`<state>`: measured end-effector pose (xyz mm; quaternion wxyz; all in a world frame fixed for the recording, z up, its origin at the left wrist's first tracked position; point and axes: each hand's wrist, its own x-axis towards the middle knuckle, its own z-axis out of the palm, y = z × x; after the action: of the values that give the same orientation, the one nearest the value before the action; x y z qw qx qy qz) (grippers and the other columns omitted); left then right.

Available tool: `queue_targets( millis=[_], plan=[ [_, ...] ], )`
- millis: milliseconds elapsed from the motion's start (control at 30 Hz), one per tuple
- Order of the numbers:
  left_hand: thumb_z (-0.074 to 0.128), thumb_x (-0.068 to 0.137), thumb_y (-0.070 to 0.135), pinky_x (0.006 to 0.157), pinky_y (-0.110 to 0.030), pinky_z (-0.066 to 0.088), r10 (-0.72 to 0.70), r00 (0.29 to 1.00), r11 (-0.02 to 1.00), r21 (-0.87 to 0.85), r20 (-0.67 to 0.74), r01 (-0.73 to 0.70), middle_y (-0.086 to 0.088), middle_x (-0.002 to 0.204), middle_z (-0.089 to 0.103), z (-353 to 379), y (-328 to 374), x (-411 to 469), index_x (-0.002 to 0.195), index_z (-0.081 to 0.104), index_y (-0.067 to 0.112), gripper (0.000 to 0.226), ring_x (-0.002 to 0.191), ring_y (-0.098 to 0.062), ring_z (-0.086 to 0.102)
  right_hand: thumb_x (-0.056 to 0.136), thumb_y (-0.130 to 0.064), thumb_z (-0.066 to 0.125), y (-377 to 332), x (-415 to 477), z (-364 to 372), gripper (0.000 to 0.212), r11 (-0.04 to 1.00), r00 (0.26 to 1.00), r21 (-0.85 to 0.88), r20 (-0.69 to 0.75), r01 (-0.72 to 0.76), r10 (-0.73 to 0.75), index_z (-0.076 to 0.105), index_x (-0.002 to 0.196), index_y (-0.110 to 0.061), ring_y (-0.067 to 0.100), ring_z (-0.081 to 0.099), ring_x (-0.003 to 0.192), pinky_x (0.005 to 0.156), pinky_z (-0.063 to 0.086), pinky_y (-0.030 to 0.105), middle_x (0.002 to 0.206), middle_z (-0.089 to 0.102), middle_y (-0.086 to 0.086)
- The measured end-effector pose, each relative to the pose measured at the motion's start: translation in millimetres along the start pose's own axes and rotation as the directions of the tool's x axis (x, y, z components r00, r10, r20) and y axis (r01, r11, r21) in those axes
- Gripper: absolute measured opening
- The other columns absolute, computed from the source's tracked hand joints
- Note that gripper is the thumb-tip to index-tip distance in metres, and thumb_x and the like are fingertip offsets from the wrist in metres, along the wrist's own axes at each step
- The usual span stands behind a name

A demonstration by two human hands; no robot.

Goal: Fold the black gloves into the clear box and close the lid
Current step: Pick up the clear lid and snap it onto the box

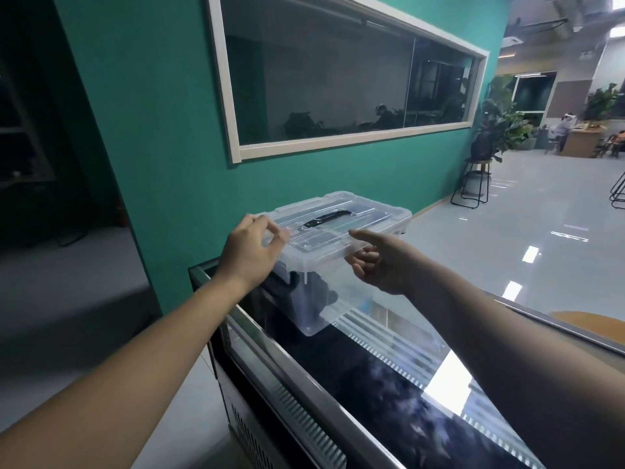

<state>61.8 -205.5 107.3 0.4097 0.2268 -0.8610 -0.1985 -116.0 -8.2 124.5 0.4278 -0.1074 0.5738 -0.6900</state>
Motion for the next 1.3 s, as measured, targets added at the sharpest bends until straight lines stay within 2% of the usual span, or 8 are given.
queue_targets(
  millis=[333, 500, 600, 667, 733, 900, 1167, 1300],
  plan=[
    [0.064, 0.105, 0.043, 0.109, -0.042, 0.053, -0.419, 0.903, 0.879, -0.291, -0.095, 0.377, 0.000, 0.131, 0.074, -12.7, -49.9, -8.3, 0.120, 0.069, 0.021, 0.027, 0.125, -0.023, 0.068, 0.094, -0.023, 0.083, 44.6, -5.7, 66.1, 0.028, 0.983, 0.993, 0.145, -0.032, 0.117, -0.114, 0.066, 0.090, -0.001, 0.024, 0.074, 0.068, 0.051, 0.060, 0.022, 0.066, 0.073, 0.012],
    [0.063, 0.103, 0.048, 0.094, -0.036, 0.047, -0.622, 0.780, 0.711, -0.465, -0.066, 0.528, -0.001, 0.125, 0.069, -17.8, -67.7, -19.6, 0.123, 0.062, 0.019, 0.035, 0.117, -0.026, 0.065, 0.099, -0.026, 0.078, 53.4, -8.9, 93.1, 0.032, 0.983, 0.996, 0.168, 0.038, 0.070, -0.077, 0.068, 0.110, 0.002, 0.020, 0.074, 0.055, 0.053, 0.063, 0.025, 0.084, 0.078, 0.020],
    [0.066, 0.099, 0.052, 0.076, -0.034, 0.058, -0.720, 0.684, 0.520, -0.562, 0.116, 0.643, -0.011, 0.137, 0.067, -19.3, -83.6, -24.7, 0.123, 0.062, 0.020, 0.039, 0.116, -0.031, 0.070, 0.101, -0.033, 0.074, 57.7, -8.6, 104.1, 0.040, 0.991, 0.996, 0.131, 0.068, 0.040, -0.049, 0.065, 0.110, 0.005, 0.024, 0.080, 0.066, 0.065, 0.065, 0.030, 0.089, 0.081, 0.022],
    [0.067, 0.102, 0.044, 0.049, -0.027, 0.055, -0.725, 0.627, 0.330, -0.656, 0.286, 0.679, -0.011, 0.138, 0.065, -20.8, -87.1, -25.9, 0.134, 0.065, 0.017, 0.042, 0.091, -0.025, 0.076, 0.102, -0.035, 0.073, 58.2, -10.3, 107.8, 0.040, 0.992, 0.996, 0.116, 0.077, 0.045, -0.054, 0.063, 0.107, 0.004, 0.026, 0.082, 0.072, 0.064, 0.065, 0.030, 0.092, 0.082, 0.023],
    [0.066, 0.105, 0.036, 0.039, -0.023, 0.049, -0.705, 0.615, 0.249, -0.689, 0.353, 0.681, -0.009, 0.123, 0.068, -23.7, -84.8, -24.4, 0.131, 0.068, 0.015, 0.034, 0.070, -0.019, 0.072, 0.103, -0.035, 0.072, 57.8, -12.2, 109.1, 0.042, 0.993, 0.994, 0.102, 0.088, 0.052, -0.061, 0.061, 0.110, 0.005, 0.026, 0.082, 0.073, 0.061, 0.064, 0.029, 0.097, 0.082, 0.024],
    [0.063, 0.106, 0.041, 0.046, -0.024, 0.040, -0.712, 0.638, 0.323, -0.669, 0.294, 0.669, 0.004, 0.073, 0.068, -28.8, -75.6, -16.6, 0.101, 0.066, 0.023, 0.019, 0.060, -0.015, 0.061, 0.102, -0.035, 0.074, 56.1, -16.6, 109.4, 0.049, 0.996, 0.996, 0.073, 0.076, 0.049, -0.055, 0.062, 0.120, 0.008, 0.024, 0.082, 0.068, 0.051, 0.062, 0.026, 0.095, 0.083, 0.023],
    [0.065, 0.094, 0.055, 0.066, -0.032, 0.042, -0.622, 0.758, 0.575, -0.543, 0.195, 0.612, 0.000, 0.121, 0.071, -32.5, -47.5, -2.3, 0.144, 0.057, 0.030, 0.057, 0.096, -0.020, 0.062, 0.104, -0.034, 0.072, 56.4, -21.0, 111.2, 0.040, 0.995, 0.996, 0.058, 0.034, 0.082, -0.084, 0.066, 0.108, 0.005, 0.023, 0.080, 0.070, 0.052, 0.061, 0.025, 0.087, 0.083, 0.020],
    [0.062, 0.103, 0.040, 0.059, -0.030, 0.038, -0.608, 0.770, 0.630, -0.474, 0.192, 0.616, 0.000, 0.110, 0.071, -30.6, -39.6, 5.5, 0.148, 0.055, 0.028, 0.048, 0.086, -0.020, 0.060, 0.104, -0.034, 0.072, 56.6, -21.4, 112.9, 0.039, 0.994, 0.996, 0.064, 0.024, 0.085, -0.086, 0.066, 0.104, 0.005, 0.024, 0.080, 0.070, 0.052, 0.060, 0.025, 0.083, 0.082, 0.020]
  ],
)
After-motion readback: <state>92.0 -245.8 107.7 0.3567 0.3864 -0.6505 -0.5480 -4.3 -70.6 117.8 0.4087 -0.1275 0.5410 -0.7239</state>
